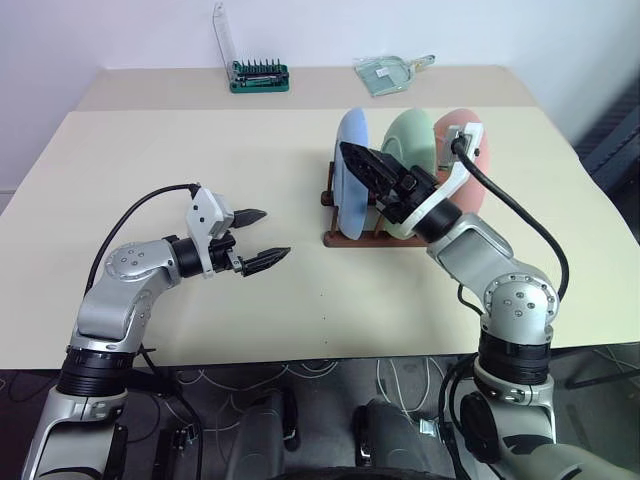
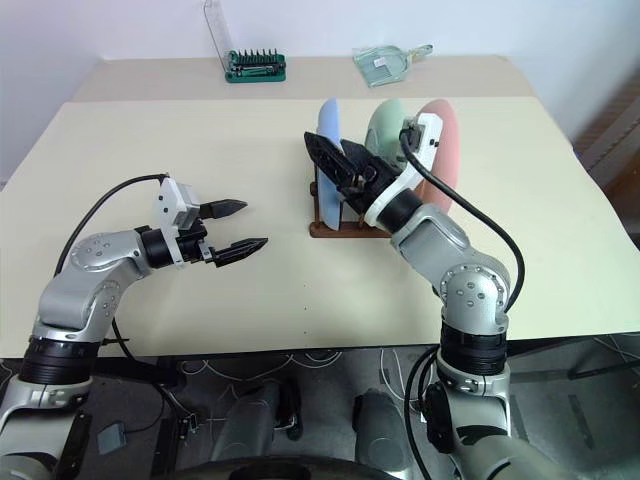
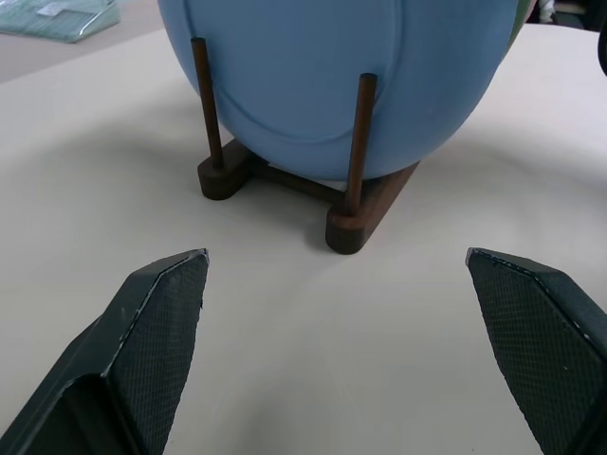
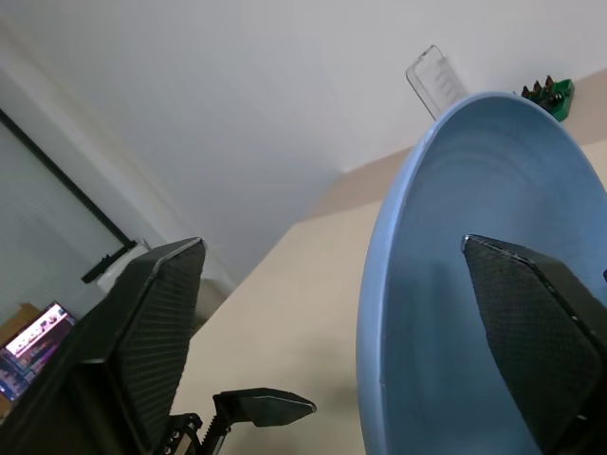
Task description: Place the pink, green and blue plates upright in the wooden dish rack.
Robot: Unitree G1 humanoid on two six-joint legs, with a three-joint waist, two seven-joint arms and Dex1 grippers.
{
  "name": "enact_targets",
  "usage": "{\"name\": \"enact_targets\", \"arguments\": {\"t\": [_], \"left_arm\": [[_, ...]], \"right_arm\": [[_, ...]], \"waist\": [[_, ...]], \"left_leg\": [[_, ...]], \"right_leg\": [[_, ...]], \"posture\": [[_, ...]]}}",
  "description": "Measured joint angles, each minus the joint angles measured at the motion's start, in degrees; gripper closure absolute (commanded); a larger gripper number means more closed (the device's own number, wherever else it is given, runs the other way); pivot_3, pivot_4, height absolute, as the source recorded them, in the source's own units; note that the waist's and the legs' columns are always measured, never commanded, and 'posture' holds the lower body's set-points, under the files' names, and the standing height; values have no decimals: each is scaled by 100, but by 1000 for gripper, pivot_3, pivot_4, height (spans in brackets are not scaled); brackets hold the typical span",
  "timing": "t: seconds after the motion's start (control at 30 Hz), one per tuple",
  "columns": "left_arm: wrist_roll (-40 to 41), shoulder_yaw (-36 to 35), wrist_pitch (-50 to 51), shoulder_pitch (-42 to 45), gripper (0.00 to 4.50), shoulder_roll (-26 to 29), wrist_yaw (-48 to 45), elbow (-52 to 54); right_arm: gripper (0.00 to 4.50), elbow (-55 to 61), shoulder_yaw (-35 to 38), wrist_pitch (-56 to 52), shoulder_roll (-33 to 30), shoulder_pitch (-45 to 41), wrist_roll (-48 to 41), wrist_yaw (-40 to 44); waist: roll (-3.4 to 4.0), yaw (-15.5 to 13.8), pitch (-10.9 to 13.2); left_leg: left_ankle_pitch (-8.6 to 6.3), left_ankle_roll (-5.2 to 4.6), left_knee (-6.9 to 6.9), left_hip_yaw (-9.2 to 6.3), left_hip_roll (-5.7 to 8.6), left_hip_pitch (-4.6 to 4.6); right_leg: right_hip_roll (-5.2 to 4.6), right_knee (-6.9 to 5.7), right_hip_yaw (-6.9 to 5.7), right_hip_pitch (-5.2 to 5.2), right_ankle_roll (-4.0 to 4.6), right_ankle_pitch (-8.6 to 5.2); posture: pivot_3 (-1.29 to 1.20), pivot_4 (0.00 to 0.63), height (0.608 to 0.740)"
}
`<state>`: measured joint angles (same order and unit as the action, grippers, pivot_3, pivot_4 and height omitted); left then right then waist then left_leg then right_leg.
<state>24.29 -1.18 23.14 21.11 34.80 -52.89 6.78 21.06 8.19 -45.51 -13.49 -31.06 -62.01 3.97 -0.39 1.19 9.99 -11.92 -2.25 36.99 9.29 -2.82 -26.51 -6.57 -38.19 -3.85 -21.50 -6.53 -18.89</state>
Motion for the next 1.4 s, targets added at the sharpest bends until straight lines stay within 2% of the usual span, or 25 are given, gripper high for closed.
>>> {"name": "enact_targets", "arguments": {"t": [0.23, 0.3, 0.37, 0.43, 0.47, 0.6, 0.67, 0.8, 1.0, 1.4], "left_arm": [[-1, 8, -1, 1, 0, -11, 6, 1], [-2, 29, -6, 3, 0, -32, 6, 11], [-3, 33, -9, -7, 0, -43, 6, 1], [-5, 50, -16, 17, 0, -63, 0, -12], [-5, 42, -34, 7, 0, -61, -12, -21], [-97, 83, -159, 52, 0, -45, -72, -259], [-203, 65, -249, 40, 0, 68, -104, -555], [-321, 52, -384, 36, 0, 74, -95, -858], [-471, -91, -661, -145, 0, 237, -68, -1343], [-489, -321, -690, -396, 0, 282, 90, -1082]], "right_arm": [[37, 729, -95, -105, -1169, -274, 177, 754], [37, 1061, -4, -182, -1860, -130, 200, 1104], [37, 1322, 422, -188, -2572, 212, 222, 1473], [37, 1400, 946, -147, -3030, 643, 236, 1803], [37, 1417, 1262, -128, -3329, 1043, 290, 2041], [37, 1454, 2321, 197, -3888, 2705, 903, 3020], [37, 1387, 2590, 413, -3950, 3763, 1495, 3466], [37, 1073, 2589, 982, -3924, 4475, 2309, 3885], [37, -6, 2131, 1792, -3441, 4440, 3135, 3957], [37, -841, 1743, 2373, -3235, 3882, 3583, 4048]], "waist": [[-1, -13, 0], [-1, -52, 1], [-4, -69, 1], [-6, -60, 1], [-6, -64, 1], [-8, -62, 0], [-10, -52, -1], [-6, -7, -1], [-9, -34, -2], [-8, -34, -2]], "left_leg": [[-1, -2, -3, -1, 1, 0], [-5, -7, -3, -2, 5, -2], [-9, -14, -1, -2, 8, -3], [-10, -16, 0, -2, 8, -2], [-11, -18, -1, -2, 8, 0], [-11, -19, -1, -4, 5, 3], [-11, -18, 0, -3, 6, 6], [-14, -23, 6, -3, 4, 12], [-11, -16, 6, -4, 5, 8], [-10, -14, 6, -5, 6, 9]], "right_leg": [[-6, 7, -1, 2, 0, 0], [-15, 11, -3, 3, 0, 0], [-19, 21, -6, 9, -1, 0], [-20, 23, -5, 13, -1, 0], [-20, 25, -6, 16, -1, 0], [-19, 24, -6, 19, -2, 0], [-15, 24, -7, 22, -2, 0], [-15, 20, -3, 20, -6, 3], [-20, 21, -4, 16, -5, 3], [-23, 21, -4, 19, -5, 3]], "posture": [[0, 150, 732], [0, 150, 732], [0, 150, 732], [0, 150, 732], [0, 150, 732], [0, 150, 732], [0, 150, 732], [0, 150, 732], [0, 150, 732], [0, 150, 732]]}}
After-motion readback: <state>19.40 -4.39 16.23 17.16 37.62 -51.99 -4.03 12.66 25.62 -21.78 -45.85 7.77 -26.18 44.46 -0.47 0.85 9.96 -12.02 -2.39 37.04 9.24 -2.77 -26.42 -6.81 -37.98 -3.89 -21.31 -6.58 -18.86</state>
